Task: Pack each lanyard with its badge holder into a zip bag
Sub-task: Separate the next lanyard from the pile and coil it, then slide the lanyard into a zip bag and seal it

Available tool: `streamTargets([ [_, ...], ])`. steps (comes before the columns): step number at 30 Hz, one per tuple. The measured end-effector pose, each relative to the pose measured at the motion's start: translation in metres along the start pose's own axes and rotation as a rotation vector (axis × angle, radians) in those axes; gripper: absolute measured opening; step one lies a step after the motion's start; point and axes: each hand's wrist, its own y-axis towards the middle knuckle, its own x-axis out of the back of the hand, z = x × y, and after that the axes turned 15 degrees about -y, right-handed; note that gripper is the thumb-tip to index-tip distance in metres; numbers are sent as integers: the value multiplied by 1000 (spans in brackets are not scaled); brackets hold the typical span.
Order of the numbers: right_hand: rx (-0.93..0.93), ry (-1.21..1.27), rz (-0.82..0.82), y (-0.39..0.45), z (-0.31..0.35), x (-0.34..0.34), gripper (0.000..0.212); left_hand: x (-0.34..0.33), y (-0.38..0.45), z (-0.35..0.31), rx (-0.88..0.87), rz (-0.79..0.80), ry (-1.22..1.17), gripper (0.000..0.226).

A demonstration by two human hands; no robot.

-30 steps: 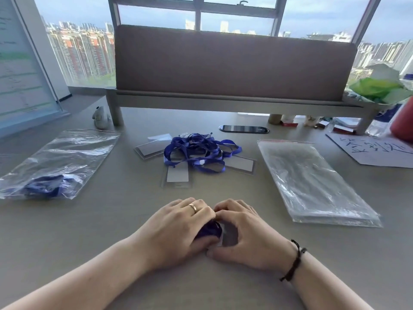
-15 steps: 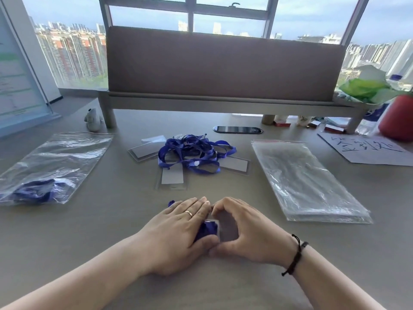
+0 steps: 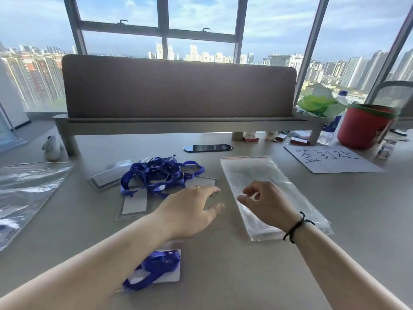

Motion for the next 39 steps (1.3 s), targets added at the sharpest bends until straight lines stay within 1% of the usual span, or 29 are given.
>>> streamTargets([
  [3,-43,-110,-16,21,-8,-5,39,-15,37,-5,20,0,-105,50],
  [5,-21,-180,-31,31,-9,-8,42,-25,58,-10,27,-12,-89,45],
  [7,-12,-230,-39,37,-11,-12,41,-34,75,-14,36,-13,-59,46],
  [10,-22,-259,-50,41,-20,-23,29,-46,97,-15,44,-1,5,55],
  [12,-26,-265,-71,42,-24,-29,37,-54,108,-11,47,17,56,56],
  [13,-21,-260,-89,43,-26,-30,37,-59,111,-8,50,24,72,50],
  [15,6,-238,-107,44,-29,-31,29,-68,116,-3,60,10,94,35],
  [16,19,-218,-113,45,-30,-30,25,-72,118,0,65,-18,84,32],
  [18,19,-191,-127,46,-31,-29,21,-76,119,1,62,-82,16,37],
  [20,9,-170,-155,47,-31,-29,20,-76,121,1,70,-123,-48,56],
  [22,-4,-149,-198,48,-31,-30,20,-74,124,1,111,-159,-137,63],
  [27,-47,-32,-297,48,-30,-28,19,-63,131,-2,204,-299,-428,58],
  [29,-23,54,-306,48,-28,-27,14,-56,135,-3,270,-354,-593,65],
  [30,0,102,-308,46,-27,-26,12,-53,137,-3,307,-373,-722,68],
  [31,30,149,-311,45,-25,-24,9,-50,138,-3,354,-383,-890,64],
  [33,113,231,-316,40,-22,-20,6,-39,141,-6,460,-382,-1227,47],
  [34,162,262,-303,36,-19,-17,5,-31,140,-6,486,-384,-1341,40],
  [37,314,324,-201,24,-9,-10,5,-6,133,3,507,-373,-1455,25],
  [39,386,321,-145,17,-2,-7,9,12,125,13,547,-330,-1488,23],
])
